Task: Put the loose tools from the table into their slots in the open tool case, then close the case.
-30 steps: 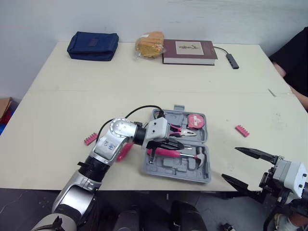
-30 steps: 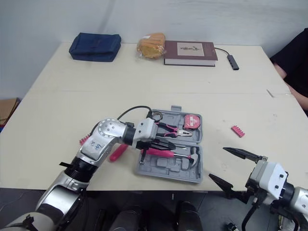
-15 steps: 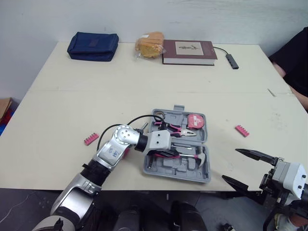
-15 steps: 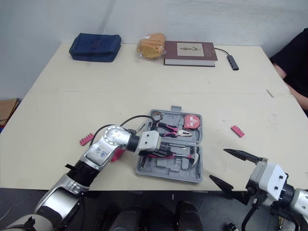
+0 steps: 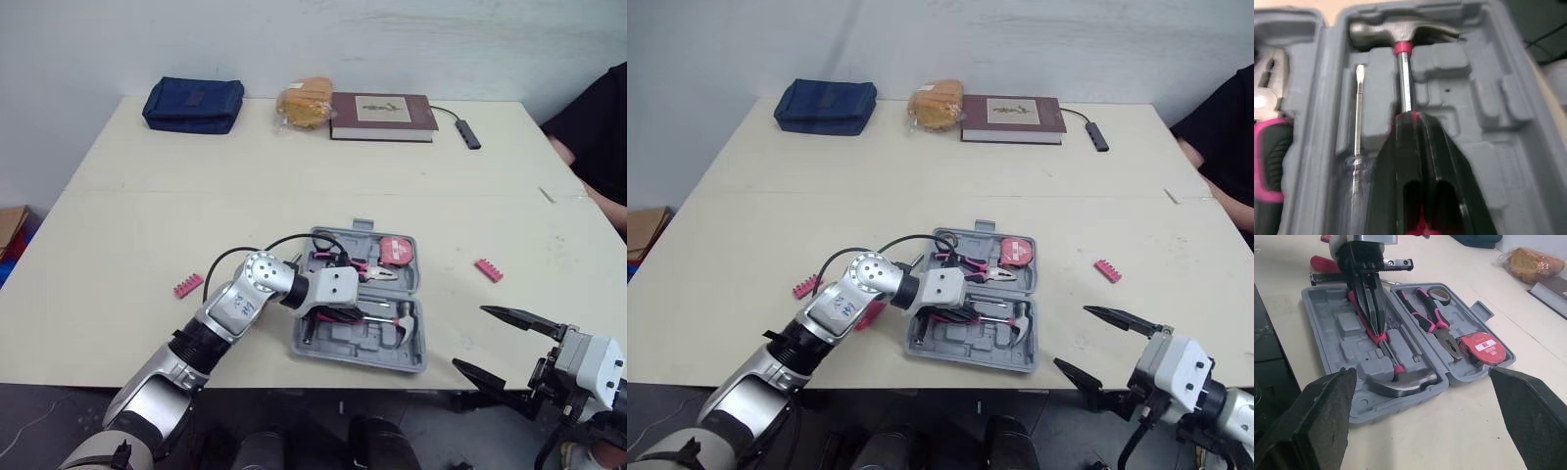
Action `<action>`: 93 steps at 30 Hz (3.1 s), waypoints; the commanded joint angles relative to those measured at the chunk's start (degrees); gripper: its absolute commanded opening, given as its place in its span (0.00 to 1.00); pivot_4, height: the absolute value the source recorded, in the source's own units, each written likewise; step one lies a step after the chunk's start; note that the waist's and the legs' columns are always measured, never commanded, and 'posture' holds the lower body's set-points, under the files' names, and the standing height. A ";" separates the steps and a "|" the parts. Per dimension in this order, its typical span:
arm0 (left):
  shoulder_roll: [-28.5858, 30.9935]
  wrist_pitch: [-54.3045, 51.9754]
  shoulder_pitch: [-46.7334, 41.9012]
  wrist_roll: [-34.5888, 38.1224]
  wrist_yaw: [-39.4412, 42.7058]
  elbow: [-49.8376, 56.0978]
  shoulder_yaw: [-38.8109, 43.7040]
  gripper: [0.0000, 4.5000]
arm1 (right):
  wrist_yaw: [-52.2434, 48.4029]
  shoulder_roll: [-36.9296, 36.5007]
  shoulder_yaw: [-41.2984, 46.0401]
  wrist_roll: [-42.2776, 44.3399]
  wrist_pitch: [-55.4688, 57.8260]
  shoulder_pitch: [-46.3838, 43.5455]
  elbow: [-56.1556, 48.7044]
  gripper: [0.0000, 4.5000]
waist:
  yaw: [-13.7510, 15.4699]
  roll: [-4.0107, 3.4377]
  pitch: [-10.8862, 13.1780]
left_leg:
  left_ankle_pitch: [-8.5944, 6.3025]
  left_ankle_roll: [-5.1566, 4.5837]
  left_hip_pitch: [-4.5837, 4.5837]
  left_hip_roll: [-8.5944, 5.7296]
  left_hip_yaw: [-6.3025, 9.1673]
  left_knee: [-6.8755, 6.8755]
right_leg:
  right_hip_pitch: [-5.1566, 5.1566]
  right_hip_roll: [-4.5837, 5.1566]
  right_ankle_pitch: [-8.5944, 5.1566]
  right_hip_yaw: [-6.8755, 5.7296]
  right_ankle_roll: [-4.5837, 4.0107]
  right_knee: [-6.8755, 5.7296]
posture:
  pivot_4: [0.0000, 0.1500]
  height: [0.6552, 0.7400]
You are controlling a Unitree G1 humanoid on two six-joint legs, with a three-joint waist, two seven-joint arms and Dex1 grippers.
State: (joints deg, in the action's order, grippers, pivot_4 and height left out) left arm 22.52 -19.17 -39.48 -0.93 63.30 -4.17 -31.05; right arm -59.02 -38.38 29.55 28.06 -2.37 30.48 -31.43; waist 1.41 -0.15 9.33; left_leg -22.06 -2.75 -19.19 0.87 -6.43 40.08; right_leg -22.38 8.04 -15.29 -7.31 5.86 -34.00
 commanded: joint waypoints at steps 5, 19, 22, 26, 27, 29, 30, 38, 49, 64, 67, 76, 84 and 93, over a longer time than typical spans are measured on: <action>1.87 -3.52 2.19 -4.74 -0.17 -3.42 -4.37 0.01 | 0.73 0.73 0.65 -0.29 -1.40 0.17 -0.19 1.00 | 0.00 -0.30 -0.18 | 0.01 0.02 0.00 0.01 -0.02 0.00 | 0.00 0.00 -0.02 -0.05 -0.03 -0.02 | 1.00 1.00; 8.80 14.37 8.62 30.12 13.38 -0.66 33.63 0.39 | -5.13 0.68 13.93 1.36 -9.49 5.14 10.68 1.00 | -0.31 -0.45 0.37 | 0.10 0.04 -0.35 -0.02 -0.06 -0.06 | -0.31 0.07 -0.04 -0.24 -0.07 0.00 | 1.00 1.00; 11.40 14.22 8.96 28.62 8.79 -5.20 38.31 0.71 | -5.65 1.13 15.53 1.67 -11.73 5.08 13.94 1.00 | -0.01 -0.31 0.47 | 0.09 0.02 -0.33 -0.02 -0.05 -0.02 | -0.25 0.08 -0.01 -0.23 -0.01 0.02 | 1.00 1.00; 21.37 21.14 15.39 24.16 4.39 -15.48 48.27 0.99 | -4.96 2.48 17.33 -1.66 -20.31 2.91 24.78 1.00 | -0.50 -0.29 0.49 | 0.01 0.06 -0.24 -0.06 -0.01 -0.10 | -0.19 0.09 0.02 -0.21 0.04 0.08 | 1.00 1.00; 23.93 23.34 17.91 23.78 3.79 -18.37 51.11 0.99 | -4.47 2.58 17.79 -2.18 -21.86 2.44 27.37 1.00 | -1.09 -0.26 0.51 | -0.03 0.12 -0.17 -0.04 -0.09 -0.24 | -0.26 0.07 -0.01 -0.15 -0.02 0.09 | 1.00 1.00; 26.65 25.68 22.51 23.91 3.13 -21.47 54.67 0.99 | -4.41 2.52 18.17 -1.24 -22.34 2.27 30.45 1.00 | -1.75 -0.29 0.53 | -0.01 0.18 -0.08 -0.01 -0.22 -0.68 | -0.34 0.00 -0.06 -0.13 -0.09 0.03 | 1.00 1.00; 27.41 27.17 24.57 23.97 3.12 -22.18 56.07 0.99 | -4.26 2.48 18.35 -0.77 -22.60 2.08 31.82 1.00 | -1.69 -0.32 0.55 | 0.01 0.18 -0.06 -0.01 -0.25 -0.88 | -0.38 -0.01 -0.07 -0.14 -0.09 0.12 | 1.00 1.00; 32.93 29.50 40.82 23.76 -4.13 -32.74 69.92 0.99 | -1.11 -0.14 20.71 -3.79 -31.54 -0.40 53.62 1.00 | -1.42 -0.24 0.66 | -0.23 0.45 -0.06 -0.05 -0.24 -0.92 | -0.41 0.18 -0.08 -0.18 -0.12 0.26 | 1.00 1.00; 32.96 32.77 44.49 24.69 -6.75 -37.29 73.45 0.99 | 3.37 -3.09 20.51 -3.16 -38.60 -3.06 68.00 1.00 | -1.57 -0.44 0.77 | -0.12 0.66 0.11 -0.05 -0.31 -0.99 | -0.59 0.32 -0.23 -0.07 -0.38 -0.05 | 1.00 1.00; 29.11 14.19 41.73 31.81 -2.28 -8.24 64.89 0.99 | -5.64 2.51 3.45 6.99 -23.88 -5.99 33.86 1.00 | -1.61 -0.54 0.83 | -0.04 0.75 -0.04 -0.04 -0.46 -0.99 | -0.89 0.28 -0.25 0.02 -0.42 -0.35 | 1.00 1.00; 28.73 11.61 42.26 31.76 -1.77 -2.39 62.21 0.99 | -4.73 2.01 2.25 6.99 -21.85 -6.74 28.97 1.00 | -1.54 -0.53 0.84 | -0.04 0.74 -0.07 -0.04 -0.49 -0.99 | -0.92 0.22 -0.25 0.01 -0.42 -0.43 | 1.00 1.00; 26.45 12.27 43.44 30.32 0.58 5.48 55.68 0.99 | -4.40 -0.47 -3.84 6.27 -16.16 -8.24 13.64 1.00 | -1.45 -0.45 0.89 | 0.01 0.81 -0.06 -0.04 -0.53 -0.97 | -0.98 0.19 -0.27 0.07 -0.46 -0.42 | 1.00 1.00; 26.08 14.83 43.12 25.57 -3.63 -1.25 56.41 0.99 | -1.41 -0.82 -6.51 5.39 -10.72 -9.34 5.36 1.00 | -1.37 -0.25 0.92 | 0.11 0.68 -0.07 0.05 -0.58 -0.97 | -1.02 0.05 -0.30 0.09 -0.52 -0.44 | 1.00 1.00; 25.54 19.26 36.38 21.23 -1.30 -15.87 50.84 0.99 | 1.55 -2.03 -11.49 5.56 -3.14 -13.00 -2.10 1.00 | -1.31 0.06 0.90 | 0.12 0.64 -0.13 0.04 -0.57 -0.96 | -1.07 0.08 -0.32 0.04 -0.56 -0.50 | 1.00 1.00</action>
State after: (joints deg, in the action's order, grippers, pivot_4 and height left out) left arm 47.30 -1.19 -3.01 21.13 60.99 -18.91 19.93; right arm -58.03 -39.90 18.05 33.20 -5.97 17.58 -31.33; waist 0.09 -0.09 10.23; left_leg -21.94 -2.12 -19.31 0.90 -7.00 39.13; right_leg -23.45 8.11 -15.62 -7.31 5.30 -34.53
